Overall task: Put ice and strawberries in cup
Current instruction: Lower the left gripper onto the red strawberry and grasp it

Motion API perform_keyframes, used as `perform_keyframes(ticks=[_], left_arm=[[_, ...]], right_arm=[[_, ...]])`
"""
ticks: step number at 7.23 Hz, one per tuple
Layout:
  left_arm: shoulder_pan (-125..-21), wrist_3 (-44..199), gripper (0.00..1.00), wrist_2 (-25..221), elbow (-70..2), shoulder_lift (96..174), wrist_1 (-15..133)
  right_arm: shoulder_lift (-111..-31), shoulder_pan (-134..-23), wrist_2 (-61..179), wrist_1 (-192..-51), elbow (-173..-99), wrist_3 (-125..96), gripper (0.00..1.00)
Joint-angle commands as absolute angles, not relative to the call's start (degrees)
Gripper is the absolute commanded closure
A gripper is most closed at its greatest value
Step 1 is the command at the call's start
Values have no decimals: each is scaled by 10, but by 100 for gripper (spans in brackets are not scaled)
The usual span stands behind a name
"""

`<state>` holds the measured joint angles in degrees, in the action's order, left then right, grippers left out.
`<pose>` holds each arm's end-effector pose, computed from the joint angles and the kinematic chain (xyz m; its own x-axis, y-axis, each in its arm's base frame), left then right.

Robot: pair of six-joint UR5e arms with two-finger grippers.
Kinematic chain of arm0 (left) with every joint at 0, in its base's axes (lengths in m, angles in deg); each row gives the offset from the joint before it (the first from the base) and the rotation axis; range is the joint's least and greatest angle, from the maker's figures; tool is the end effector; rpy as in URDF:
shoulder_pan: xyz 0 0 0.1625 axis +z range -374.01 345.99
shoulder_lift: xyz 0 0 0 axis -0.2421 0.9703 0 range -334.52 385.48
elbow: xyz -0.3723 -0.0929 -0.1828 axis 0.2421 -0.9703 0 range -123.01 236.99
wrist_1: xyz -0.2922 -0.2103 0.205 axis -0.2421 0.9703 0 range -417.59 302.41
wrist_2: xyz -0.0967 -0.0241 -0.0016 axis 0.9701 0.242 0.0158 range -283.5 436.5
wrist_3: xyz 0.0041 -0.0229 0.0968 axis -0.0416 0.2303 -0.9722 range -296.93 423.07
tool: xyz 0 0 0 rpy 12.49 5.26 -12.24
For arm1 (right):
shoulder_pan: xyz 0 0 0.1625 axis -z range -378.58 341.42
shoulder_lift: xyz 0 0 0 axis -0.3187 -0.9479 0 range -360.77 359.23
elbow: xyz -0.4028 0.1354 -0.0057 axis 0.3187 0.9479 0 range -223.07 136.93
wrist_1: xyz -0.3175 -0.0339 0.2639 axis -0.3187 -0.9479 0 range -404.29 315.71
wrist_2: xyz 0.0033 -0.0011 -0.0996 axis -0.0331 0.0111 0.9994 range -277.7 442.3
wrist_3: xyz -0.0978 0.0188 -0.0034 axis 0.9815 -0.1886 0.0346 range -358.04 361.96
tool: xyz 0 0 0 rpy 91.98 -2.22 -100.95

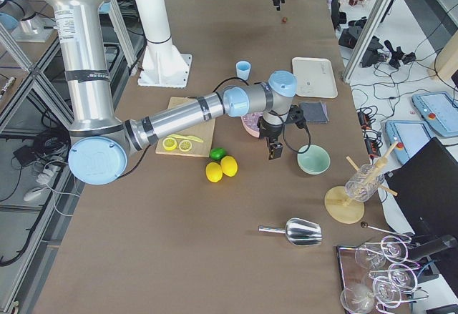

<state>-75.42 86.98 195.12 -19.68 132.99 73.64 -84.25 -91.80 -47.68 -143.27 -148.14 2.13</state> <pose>0.2365 -0.6129 0.5296 0.6915 0.4080 -0.5961 -0.0609 0.8552 0.5147 -0.0858 -0.5244 0.4931 0.6923 -0.3586 0.6262 0.2840 0.9332 0.2204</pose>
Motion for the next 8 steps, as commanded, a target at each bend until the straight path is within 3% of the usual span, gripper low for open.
perform_keyframes(ticks=[1,6,8], left_arm=[[-742,857,10,1949,-104,1364,814],[-745,839,12,1948,-63,1388,808],[-745,848,23,1948,-54,1389,808]], right_arm=[[-842,-918,-477,-1434,-1483,20,1],[-844,-918,-478,-1433,-1482,20,1],[-844,-918,-478,-1433,-1482,20,1]])
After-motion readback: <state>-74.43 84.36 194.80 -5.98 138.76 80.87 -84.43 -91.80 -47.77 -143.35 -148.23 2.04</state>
